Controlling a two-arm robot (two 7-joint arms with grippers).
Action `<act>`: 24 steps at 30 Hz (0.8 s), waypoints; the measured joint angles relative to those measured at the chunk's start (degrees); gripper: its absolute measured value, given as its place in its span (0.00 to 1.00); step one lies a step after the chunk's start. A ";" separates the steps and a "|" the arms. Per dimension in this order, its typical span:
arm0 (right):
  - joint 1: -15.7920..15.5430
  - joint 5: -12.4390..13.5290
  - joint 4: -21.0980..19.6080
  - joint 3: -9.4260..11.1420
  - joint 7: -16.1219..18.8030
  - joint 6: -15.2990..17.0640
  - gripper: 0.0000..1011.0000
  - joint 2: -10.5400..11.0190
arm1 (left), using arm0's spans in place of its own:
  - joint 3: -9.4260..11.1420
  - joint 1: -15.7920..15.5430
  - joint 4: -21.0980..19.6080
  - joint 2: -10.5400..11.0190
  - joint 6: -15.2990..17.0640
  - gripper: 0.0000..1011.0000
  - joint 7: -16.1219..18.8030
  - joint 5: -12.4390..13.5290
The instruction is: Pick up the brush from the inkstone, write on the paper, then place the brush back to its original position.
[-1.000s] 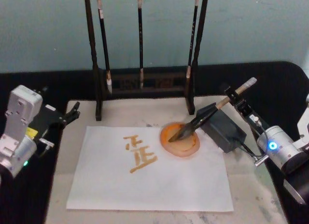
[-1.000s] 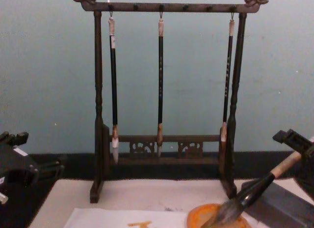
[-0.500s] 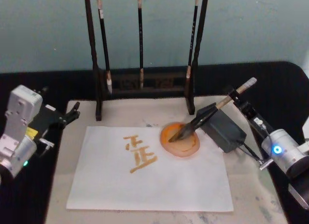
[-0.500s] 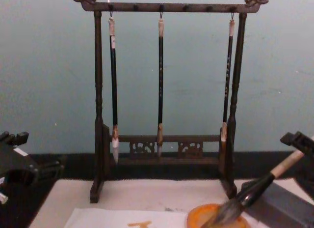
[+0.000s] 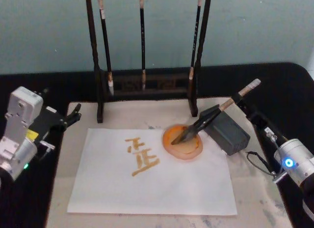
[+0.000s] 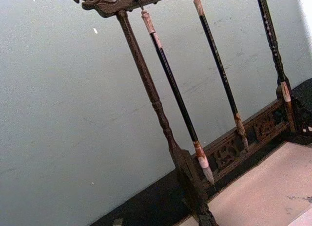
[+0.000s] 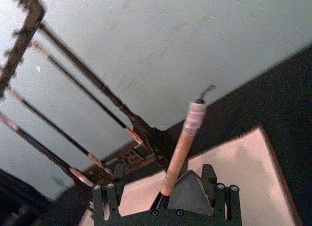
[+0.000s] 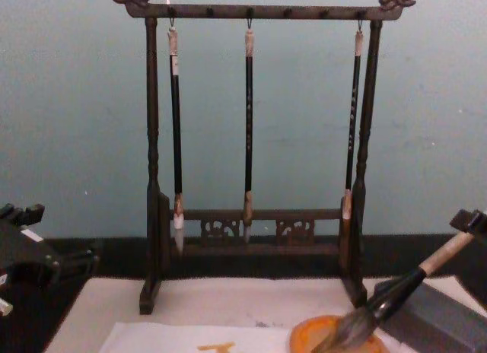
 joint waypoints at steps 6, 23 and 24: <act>0.69 -10.24 -1.51 -2.55 -2.93 -3.05 0.99 1.47 | 0.00 0.00 0.00 0.00 0.00 1.00 0.00 0.00; 5.37 -37.99 0.14 -9.57 -13.03 -8.20 0.99 1.25 | 0.00 0.00 0.00 0.00 0.00 1.00 0.00 0.00; 5.69 -39.76 0.56 -9.98 -13.66 -8.27 0.99 1.07 | 0.00 0.00 0.00 0.00 0.00 1.00 0.00 0.00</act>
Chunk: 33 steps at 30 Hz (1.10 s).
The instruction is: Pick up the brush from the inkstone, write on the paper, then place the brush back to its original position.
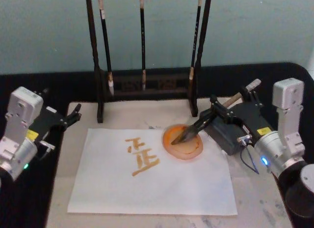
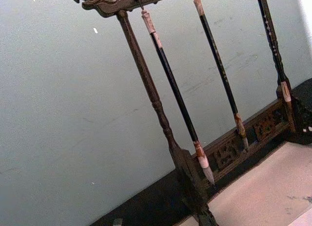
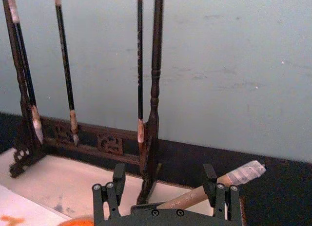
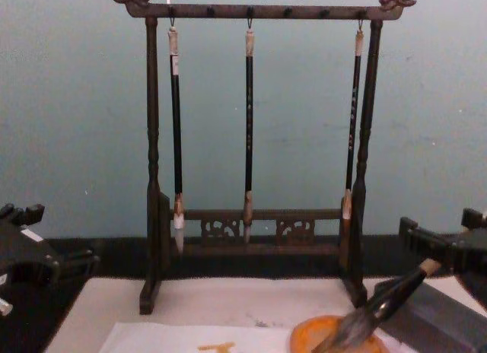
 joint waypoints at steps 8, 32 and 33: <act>1.46 -8.56 2.33 -1.98 -3.28 0.08 0.99 -0.66 | 0.00 0.00 0.00 0.00 0.00 1.00 0.00 0.00; 1.95 -13.00 3.42 -2.48 -4.47 0.71 0.99 -1.22 | 0.00 0.00 0.00 0.00 0.00 1.00 0.00 0.00; 1.95 -12.98 3.42 -2.48 -4.47 0.72 0.99 -1.22 | 0.00 0.00 0.00 0.00 0.00 1.00 0.00 0.00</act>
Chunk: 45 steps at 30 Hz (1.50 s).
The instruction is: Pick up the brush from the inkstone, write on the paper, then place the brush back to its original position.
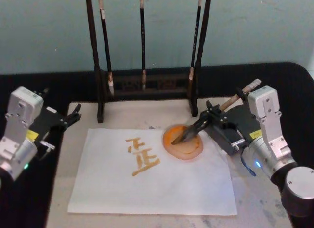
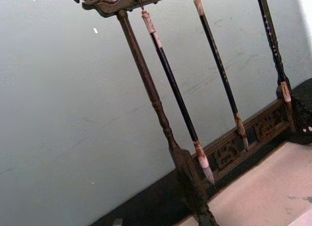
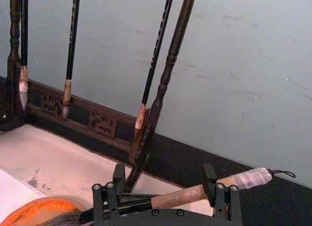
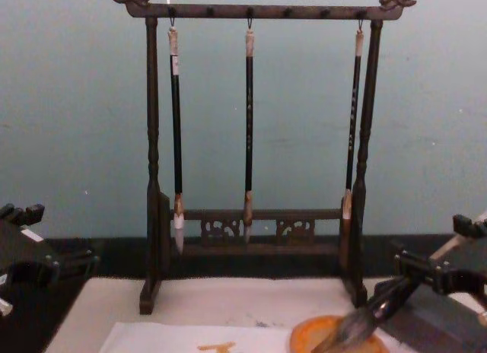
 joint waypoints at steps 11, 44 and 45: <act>0.00 0.14 -0.04 0.00 0.03 0.00 0.99 0.04 | 0.00 0.00 0.00 0.00 0.00 1.00 0.00 0.00; 0.00 0.24 -0.09 0.00 0.02 0.00 0.99 0.04 | 0.00 0.00 0.00 0.00 0.00 1.00 0.00 0.00; 0.00 0.24 -0.09 0.00 0.02 0.00 0.99 0.04 | 0.00 0.00 0.00 0.00 0.00 1.00 0.00 0.00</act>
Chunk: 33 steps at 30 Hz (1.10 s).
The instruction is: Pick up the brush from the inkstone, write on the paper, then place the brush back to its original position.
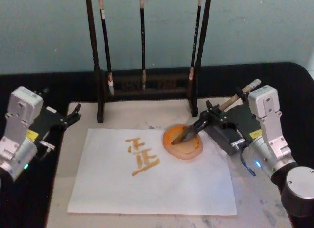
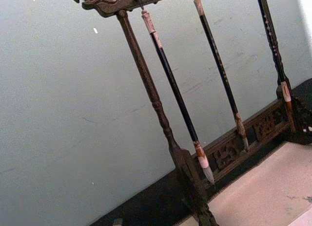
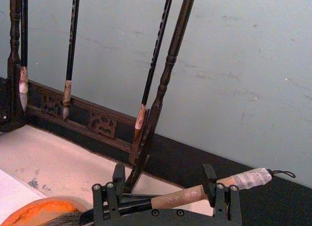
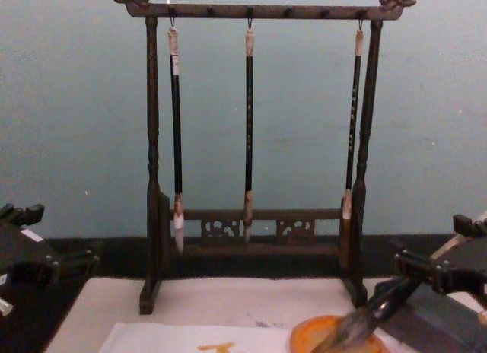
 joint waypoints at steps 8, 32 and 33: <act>0.00 0.00 0.00 0.00 0.00 0.00 0.99 0.00 | 0.00 0.00 0.00 0.00 0.00 1.00 0.00 0.00; 0.00 0.00 0.00 0.00 0.00 0.00 0.99 0.00 | 0.00 0.00 0.00 0.00 0.00 1.00 0.00 0.00; 0.00 -0.01 0.00 0.00 0.00 0.00 0.99 0.00 | 0.00 0.00 0.00 0.00 0.00 1.00 0.00 0.00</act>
